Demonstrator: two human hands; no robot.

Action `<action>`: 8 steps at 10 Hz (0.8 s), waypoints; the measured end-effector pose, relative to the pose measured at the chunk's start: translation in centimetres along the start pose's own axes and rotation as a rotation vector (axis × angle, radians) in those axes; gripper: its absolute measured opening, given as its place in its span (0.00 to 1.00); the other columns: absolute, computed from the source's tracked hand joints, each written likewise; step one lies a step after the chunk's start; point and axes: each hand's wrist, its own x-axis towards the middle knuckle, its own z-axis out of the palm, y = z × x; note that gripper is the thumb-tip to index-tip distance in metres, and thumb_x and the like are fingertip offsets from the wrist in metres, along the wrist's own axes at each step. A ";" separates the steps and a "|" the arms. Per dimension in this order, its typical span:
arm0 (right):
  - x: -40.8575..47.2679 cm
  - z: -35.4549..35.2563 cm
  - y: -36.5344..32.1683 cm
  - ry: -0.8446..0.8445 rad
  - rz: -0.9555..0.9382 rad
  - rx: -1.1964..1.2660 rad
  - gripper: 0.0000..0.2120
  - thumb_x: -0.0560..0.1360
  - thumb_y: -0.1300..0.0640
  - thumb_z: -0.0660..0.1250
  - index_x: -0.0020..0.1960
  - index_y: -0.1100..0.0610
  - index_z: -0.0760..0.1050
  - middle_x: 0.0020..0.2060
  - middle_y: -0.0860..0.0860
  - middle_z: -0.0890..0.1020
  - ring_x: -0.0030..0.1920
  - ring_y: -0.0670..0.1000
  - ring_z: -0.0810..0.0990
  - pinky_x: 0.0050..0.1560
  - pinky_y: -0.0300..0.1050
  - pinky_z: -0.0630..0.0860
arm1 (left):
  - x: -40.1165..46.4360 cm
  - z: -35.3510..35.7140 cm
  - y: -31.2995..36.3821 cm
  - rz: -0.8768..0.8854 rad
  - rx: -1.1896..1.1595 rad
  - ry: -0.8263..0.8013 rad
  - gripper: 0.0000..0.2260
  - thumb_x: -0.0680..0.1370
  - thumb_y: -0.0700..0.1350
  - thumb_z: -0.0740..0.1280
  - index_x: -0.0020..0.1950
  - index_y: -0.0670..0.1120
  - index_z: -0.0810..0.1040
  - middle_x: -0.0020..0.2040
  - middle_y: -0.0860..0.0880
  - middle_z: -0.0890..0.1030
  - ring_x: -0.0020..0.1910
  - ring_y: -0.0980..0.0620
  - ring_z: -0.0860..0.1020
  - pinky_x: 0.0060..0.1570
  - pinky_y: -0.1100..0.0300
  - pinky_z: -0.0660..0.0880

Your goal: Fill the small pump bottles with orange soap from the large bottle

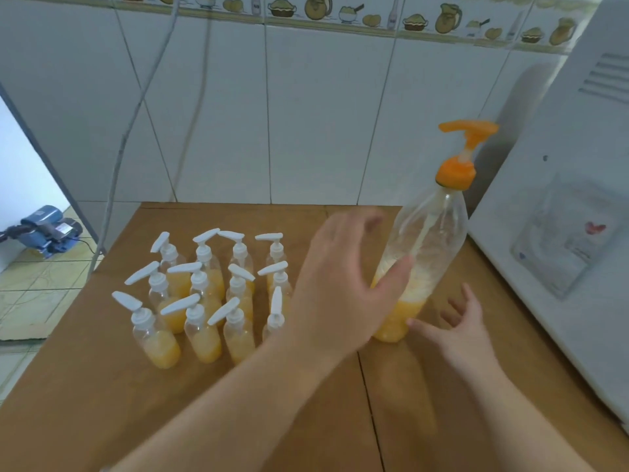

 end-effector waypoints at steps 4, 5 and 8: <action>1.2 5.5 -1.4 -0.225 -0.087 -0.043 0.44 0.62 0.56 0.81 0.72 0.50 0.63 0.63 0.47 0.75 0.62 0.51 0.74 0.56 0.48 0.75 | 6.9 2.2 -3.0 -0.429 -0.156 -0.441 0.41 0.71 0.55 0.74 0.76 0.51 0.54 0.75 0.50 0.63 0.72 0.51 0.63 0.63 0.58 0.64; 0.7 7.8 -2.4 -0.245 -0.121 -0.063 0.43 0.63 0.56 0.80 0.73 0.51 0.62 0.64 0.47 0.74 0.64 0.52 0.72 0.58 0.48 0.73 | 7.3 -0.6 -3.6 -0.431 -0.076 -0.467 0.41 0.71 0.55 0.73 0.76 0.50 0.54 0.75 0.49 0.63 0.71 0.50 0.65 0.62 0.58 0.65; -0.3 7.6 -3.8 -0.116 0.009 -0.255 0.42 0.65 0.53 0.78 0.73 0.53 0.61 0.68 0.52 0.70 0.65 0.53 0.72 0.59 0.49 0.72 | 5.3 -8.2 -4.6 -0.415 -0.104 -0.087 0.30 0.73 0.52 0.72 0.72 0.52 0.64 0.64 0.56 0.73 0.61 0.58 0.73 0.60 0.58 0.73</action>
